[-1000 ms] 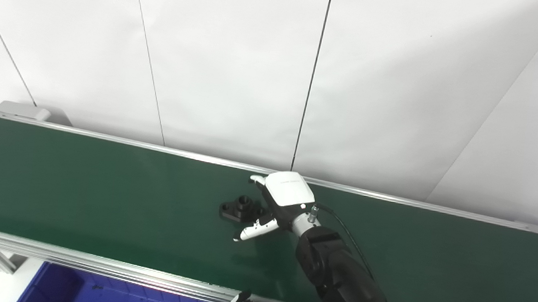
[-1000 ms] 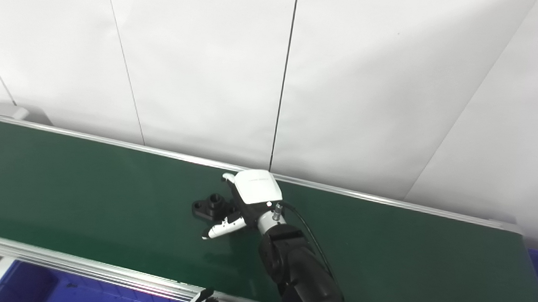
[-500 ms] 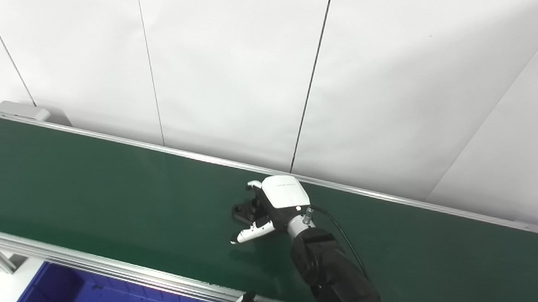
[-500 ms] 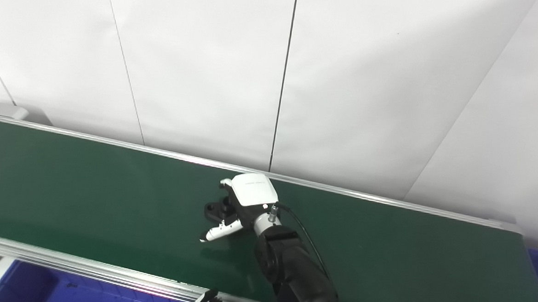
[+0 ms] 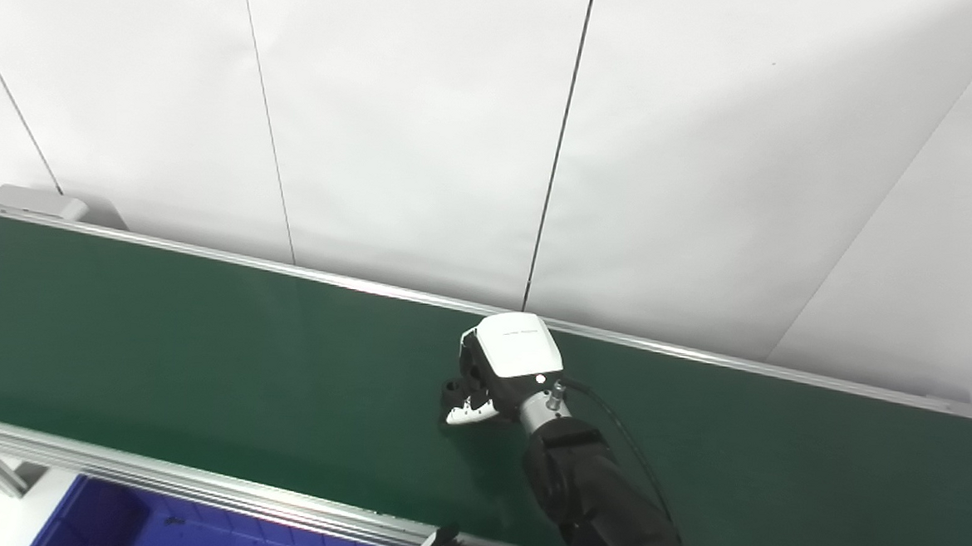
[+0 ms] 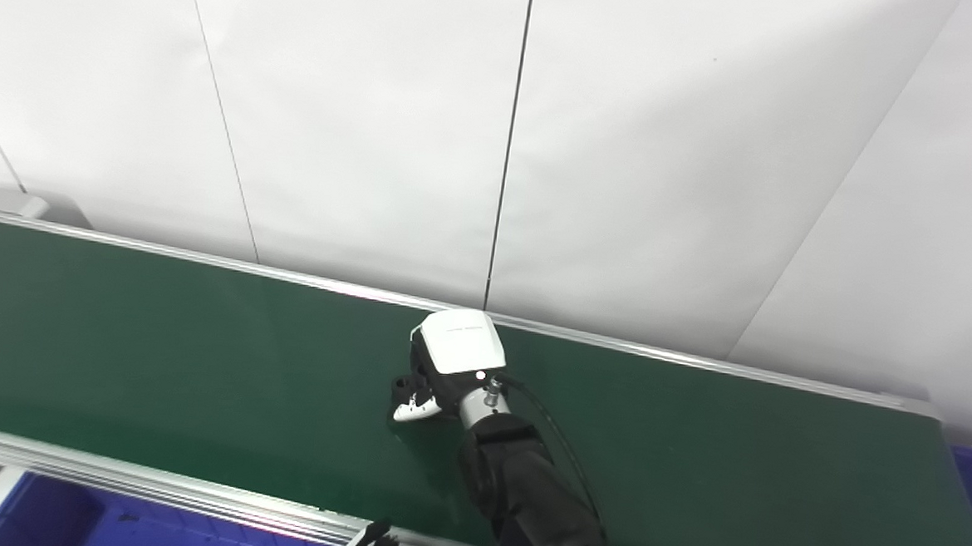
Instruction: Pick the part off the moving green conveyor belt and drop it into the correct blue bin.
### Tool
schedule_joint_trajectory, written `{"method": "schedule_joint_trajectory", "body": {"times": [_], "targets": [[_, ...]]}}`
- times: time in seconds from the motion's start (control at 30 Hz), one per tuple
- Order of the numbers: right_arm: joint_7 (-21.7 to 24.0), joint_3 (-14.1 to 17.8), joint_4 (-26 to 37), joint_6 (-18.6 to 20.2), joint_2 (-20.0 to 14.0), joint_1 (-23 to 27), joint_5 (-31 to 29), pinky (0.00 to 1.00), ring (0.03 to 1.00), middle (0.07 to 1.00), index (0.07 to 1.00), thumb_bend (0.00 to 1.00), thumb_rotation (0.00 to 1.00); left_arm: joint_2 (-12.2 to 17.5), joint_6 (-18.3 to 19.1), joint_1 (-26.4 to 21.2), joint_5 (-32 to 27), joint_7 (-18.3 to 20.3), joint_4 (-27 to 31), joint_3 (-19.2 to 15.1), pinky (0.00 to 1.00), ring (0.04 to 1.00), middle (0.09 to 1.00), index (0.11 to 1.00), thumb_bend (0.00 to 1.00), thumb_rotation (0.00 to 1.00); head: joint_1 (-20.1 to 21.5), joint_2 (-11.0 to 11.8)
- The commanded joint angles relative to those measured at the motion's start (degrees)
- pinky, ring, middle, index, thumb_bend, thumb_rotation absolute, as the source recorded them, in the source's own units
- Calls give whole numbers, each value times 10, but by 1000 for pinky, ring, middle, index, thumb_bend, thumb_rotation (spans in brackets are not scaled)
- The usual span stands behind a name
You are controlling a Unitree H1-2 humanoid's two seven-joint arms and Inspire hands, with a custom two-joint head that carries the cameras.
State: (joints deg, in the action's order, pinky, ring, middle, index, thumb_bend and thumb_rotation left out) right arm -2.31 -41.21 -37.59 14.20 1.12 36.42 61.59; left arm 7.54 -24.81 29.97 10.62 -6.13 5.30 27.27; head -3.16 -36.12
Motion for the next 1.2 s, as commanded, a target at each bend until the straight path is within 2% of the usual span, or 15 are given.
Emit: {"method": "schedule_joint_trajectory", "body": {"times": [0.0, 0.1, 0.2, 0.33, 0.4, 0.47, 0.6, 0.8, 1.17], "targets": [[65, -18, -3, 42, -8, 2, 19, 37, 102, 180, 478, 515, 114, -2, -20, 9, 4, 8, 19, 0, 803, 931, 949, 991, 1000, 973, 0, 1], [108, -28, 6, 65, -16, 3, 25, 44, 115, 196, 478, 514, 114, -3, -21, 8, 0, 12, 18, -1, 811, 930, 948, 989, 1000, 967, 1, 0], [134, -32, 13, 72, -22, 3, 24, 64, 140, 228, 483, 514, 115, -4, -21, 9, 4, 14, 19, -4, 801, 926, 949, 990, 1000, 973, 1, 1], [143, -28, 22, 71, -29, 0, 14, 97, 179, 274, 487, 514, 116, -4, -20, 9, 2, 16, 18, -5, 789, 926, 949, 991, 1000, 967, 2, -1], [141, -25, 29, 66, -33, -3, 8, 127, 213, 429, 486, 526, 24, -6, -21, 9, 7, 14, 17, -7, 782, 917, 943, 988, 1000, 970, 2, -1], [134, -18, 43, 59, -37, -7, -5, 128, 210, 461, 485, 528, 4, -6, -21, 8, 7, 15, 17, -6, 783, 917, 945, 992, 1000, 975, 1, -2], [84, 14, 88, 20, -50, -28, -47, 131, 201, 469, 483, 523, 0, -9, -20, 9, 10, 16, 15, -9, 770, 914, 945, 993, 1000, 980, 1, -2], [62, 53, 172, -8, -73, -50, -91, 159, 218, 470, 490, 520, 0, -7, -21, 2, 8, 17, 13, -7, 792, 921, 950, 1000, 1000, 990, 3, -3], [92, 84, 303, -6, -91, -67, -115, 165, 226, 470, 490, 518, 5, -5, -20, -2, -2, 27, 7, -14, 807, 926, 950, 998, 1000, 978, 10, -4]]}}
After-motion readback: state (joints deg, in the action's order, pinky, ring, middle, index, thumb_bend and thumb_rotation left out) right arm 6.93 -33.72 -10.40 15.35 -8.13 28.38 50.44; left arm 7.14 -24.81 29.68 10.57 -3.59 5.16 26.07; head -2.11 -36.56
